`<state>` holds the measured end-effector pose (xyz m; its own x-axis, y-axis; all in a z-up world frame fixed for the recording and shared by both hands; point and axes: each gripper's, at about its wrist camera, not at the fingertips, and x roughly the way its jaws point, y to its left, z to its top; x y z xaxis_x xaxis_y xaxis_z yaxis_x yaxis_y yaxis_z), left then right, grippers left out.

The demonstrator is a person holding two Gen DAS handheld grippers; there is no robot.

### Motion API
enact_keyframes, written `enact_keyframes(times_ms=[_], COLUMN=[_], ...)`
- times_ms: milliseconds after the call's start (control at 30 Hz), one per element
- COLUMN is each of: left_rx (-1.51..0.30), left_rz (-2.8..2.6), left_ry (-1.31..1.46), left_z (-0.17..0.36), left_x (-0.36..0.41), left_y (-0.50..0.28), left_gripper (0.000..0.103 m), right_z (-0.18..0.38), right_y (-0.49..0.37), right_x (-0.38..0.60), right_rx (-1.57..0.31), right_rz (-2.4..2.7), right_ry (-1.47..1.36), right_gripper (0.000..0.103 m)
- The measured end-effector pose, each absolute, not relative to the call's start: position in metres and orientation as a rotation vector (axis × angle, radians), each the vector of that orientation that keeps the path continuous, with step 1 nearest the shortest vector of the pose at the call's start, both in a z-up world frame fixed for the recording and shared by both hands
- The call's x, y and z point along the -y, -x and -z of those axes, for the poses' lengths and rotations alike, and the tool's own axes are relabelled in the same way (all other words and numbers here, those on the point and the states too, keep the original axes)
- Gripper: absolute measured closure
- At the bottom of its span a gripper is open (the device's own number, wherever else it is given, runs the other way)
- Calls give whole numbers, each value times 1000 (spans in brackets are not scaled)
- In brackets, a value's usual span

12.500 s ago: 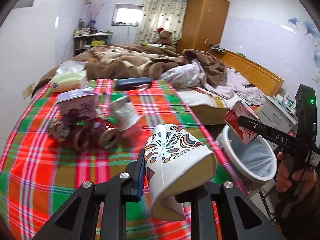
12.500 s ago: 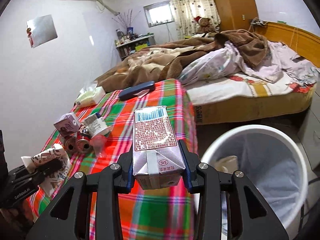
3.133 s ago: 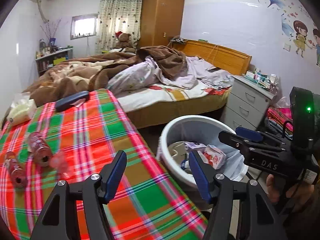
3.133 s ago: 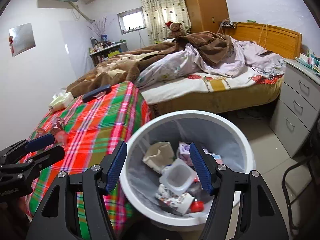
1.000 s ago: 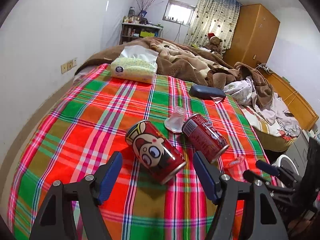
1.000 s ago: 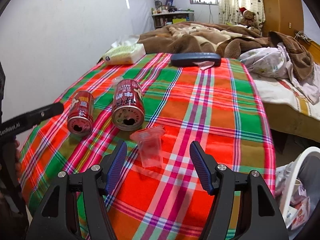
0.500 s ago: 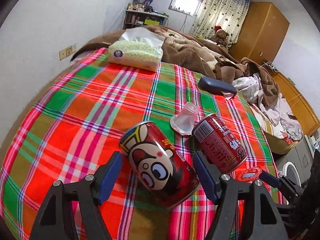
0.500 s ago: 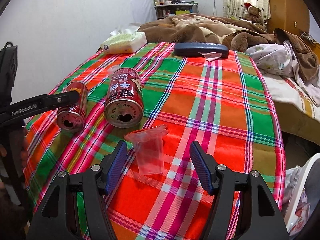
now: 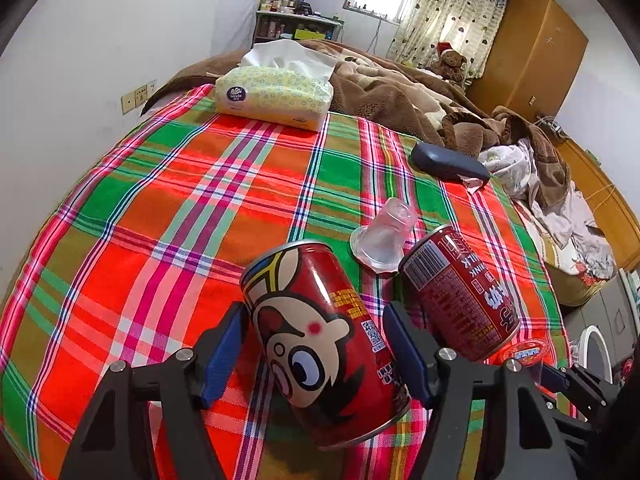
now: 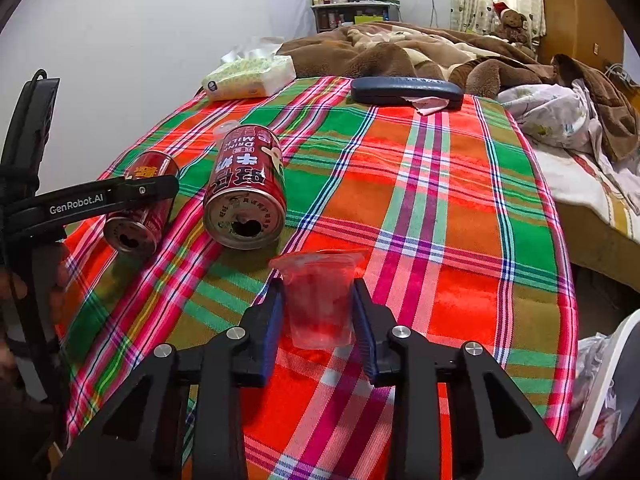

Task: Collect trash
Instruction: 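Grasp the cartoon-face red can with the left gripper while the right grasps the clear plastic cup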

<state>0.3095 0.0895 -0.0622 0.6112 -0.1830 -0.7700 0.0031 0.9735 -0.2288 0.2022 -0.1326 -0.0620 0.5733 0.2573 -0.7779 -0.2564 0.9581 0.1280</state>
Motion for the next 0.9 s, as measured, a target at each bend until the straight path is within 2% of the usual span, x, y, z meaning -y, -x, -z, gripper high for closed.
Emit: enact_keyframes(times_ms=[300, 900], left_rx=[-900, -929], left_rz=[124, 166], left_ry=[195, 150], left_z=[59, 66], left_x=[-83, -63], left_y=[-302, -277], left_gripper=[45, 46], right_z=[55, 41], right_y=[-199, -182], right_x=[135, 147], right_rx=[-875, -810], right_rz=[-272, -242], right_ry=[4, -9], right_gripper=[69, 69])
